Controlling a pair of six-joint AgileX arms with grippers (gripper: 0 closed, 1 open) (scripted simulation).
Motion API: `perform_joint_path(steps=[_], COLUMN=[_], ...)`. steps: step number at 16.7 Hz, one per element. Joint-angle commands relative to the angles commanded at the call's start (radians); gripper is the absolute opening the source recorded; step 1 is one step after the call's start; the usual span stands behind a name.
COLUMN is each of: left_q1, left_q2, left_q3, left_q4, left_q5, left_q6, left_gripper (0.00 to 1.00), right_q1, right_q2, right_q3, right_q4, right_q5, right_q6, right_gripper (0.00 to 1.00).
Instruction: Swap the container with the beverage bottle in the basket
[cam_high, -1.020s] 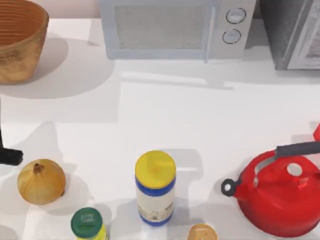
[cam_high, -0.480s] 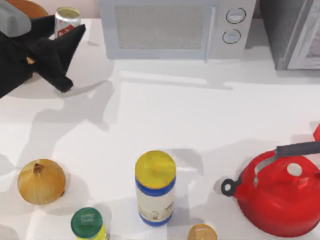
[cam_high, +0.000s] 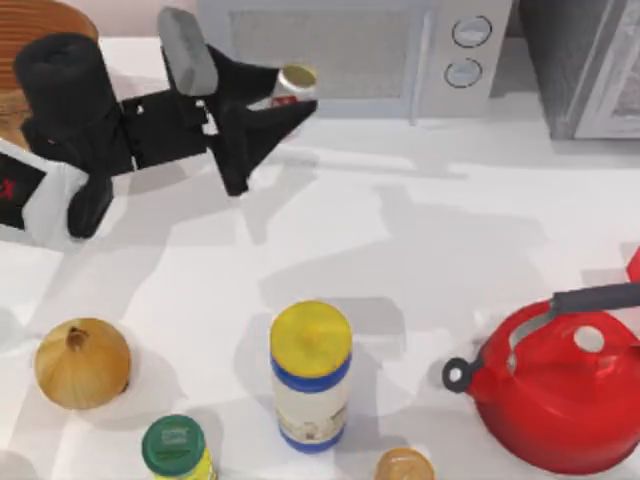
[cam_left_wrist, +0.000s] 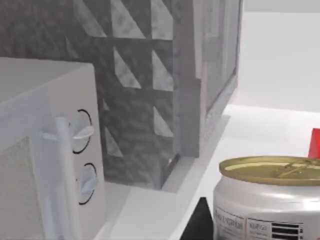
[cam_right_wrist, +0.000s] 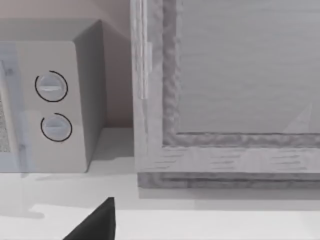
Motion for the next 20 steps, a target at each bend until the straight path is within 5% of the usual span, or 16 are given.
perform_joint_path(steps=[7,15,20], left_q1=[-0.057,-0.065,-0.065], left_q2=[0.454,0.532,0.532], left_q3=[0.202,0.230,0.230], left_q4=[0.230,0.268,0.268], left_q5=[0.234,0.273,0.273], left_q6=[0.005,0.006,0.006], left_gripper=[0.00,0.00,0.38], right_q1=[0.000,0.000,0.000], right_q2=[0.000,0.000,0.000], right_q3=[0.000,0.000,0.000], right_q4=[0.000,0.000,0.000], right_q5=[0.000,0.000,0.000], right_q6=[0.000,0.000,0.000], right_gripper=[1.00,1.00,1.00])
